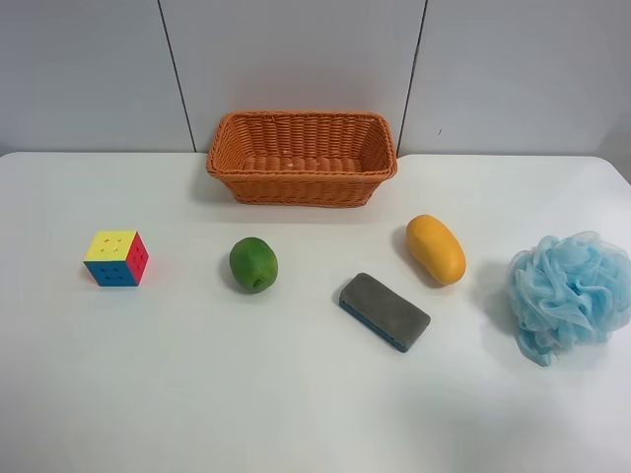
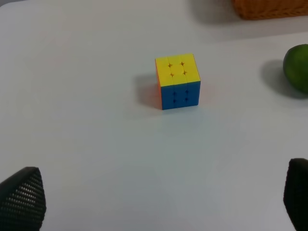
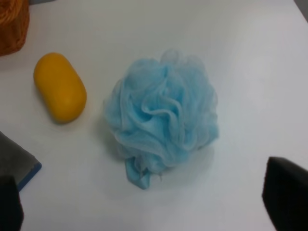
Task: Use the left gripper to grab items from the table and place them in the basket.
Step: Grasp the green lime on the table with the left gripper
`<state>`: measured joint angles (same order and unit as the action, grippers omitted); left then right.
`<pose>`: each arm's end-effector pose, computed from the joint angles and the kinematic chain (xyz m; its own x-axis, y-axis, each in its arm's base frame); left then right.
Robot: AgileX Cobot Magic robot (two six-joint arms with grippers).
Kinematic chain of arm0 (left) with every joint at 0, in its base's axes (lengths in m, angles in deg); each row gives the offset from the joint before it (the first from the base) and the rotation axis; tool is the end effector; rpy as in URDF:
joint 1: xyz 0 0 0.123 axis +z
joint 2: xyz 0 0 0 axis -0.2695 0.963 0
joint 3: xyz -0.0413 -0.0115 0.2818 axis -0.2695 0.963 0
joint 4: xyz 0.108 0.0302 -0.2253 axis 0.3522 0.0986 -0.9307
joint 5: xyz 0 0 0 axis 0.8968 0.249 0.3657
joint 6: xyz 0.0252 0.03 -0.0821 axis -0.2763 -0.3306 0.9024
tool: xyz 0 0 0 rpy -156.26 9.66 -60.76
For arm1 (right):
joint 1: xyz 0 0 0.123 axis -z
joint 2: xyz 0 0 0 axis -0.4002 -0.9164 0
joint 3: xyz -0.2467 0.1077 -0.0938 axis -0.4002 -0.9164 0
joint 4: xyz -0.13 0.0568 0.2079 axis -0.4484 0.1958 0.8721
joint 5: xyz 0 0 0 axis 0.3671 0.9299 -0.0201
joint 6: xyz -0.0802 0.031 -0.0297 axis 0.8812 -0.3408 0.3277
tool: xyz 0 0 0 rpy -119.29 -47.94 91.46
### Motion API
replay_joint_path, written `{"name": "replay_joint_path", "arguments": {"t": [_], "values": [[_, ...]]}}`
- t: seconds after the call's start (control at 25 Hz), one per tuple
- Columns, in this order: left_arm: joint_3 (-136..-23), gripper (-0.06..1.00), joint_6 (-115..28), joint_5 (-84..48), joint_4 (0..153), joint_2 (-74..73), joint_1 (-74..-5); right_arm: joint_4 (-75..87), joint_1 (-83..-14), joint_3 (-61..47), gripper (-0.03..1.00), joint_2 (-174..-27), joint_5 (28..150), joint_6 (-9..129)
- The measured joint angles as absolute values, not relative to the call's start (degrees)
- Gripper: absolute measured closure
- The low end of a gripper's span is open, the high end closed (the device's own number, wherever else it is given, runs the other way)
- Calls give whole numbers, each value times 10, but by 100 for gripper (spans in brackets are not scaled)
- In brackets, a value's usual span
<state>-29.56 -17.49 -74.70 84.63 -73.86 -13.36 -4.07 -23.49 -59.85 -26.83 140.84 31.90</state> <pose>-0.0075 -0.0076 0.2823 -0.4261 0.0857 -0.9006 0.0767 0.9953 0.0584 -0.0032 -0.0024 0.2712 -0.4718 0.0749 -0.8785 0.0598 0.9968 0.0528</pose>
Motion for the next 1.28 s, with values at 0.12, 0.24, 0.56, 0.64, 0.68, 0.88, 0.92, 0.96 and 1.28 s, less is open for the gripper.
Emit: {"name": "replay_joint_path", "arguments": {"t": [0.12,0.24,0.56,0.64,0.68,0.88,0.92,0.96,1.28], "values": [[-296,-5,-175,-747,846,-739,-134,-41,-235,-599,-2,-268,1408,319],[-296,-5,-175,-747,846,-739,-134,-41,-235,-599,-2,-268,1408,319],[-296,-5,-175,-747,846,-739,-134,-41,-235,-599,-2,-268,1408,319],[-296,-5,-175,-747,846,-739,-134,-41,-235,-599,-2,-268,1408,319],[-296,-5,-175,-747,846,-739,-134,-41,-235,-599,-2,-268,1408,319],[-296,-5,-175,-747,846,-739,-134,-41,-235,-599,-2,-268,1408,319],[-296,-5,-175,-747,846,-739,-134,-41,-235,-599,-2,-268,1408,319],[-296,-5,-175,-747,846,-739,-134,-41,-235,-599,-2,-268,1408,319],[-351,-5,-174,-770,845,-647,-134,-41,-235,-599,-2,-268,1408,319]]}}
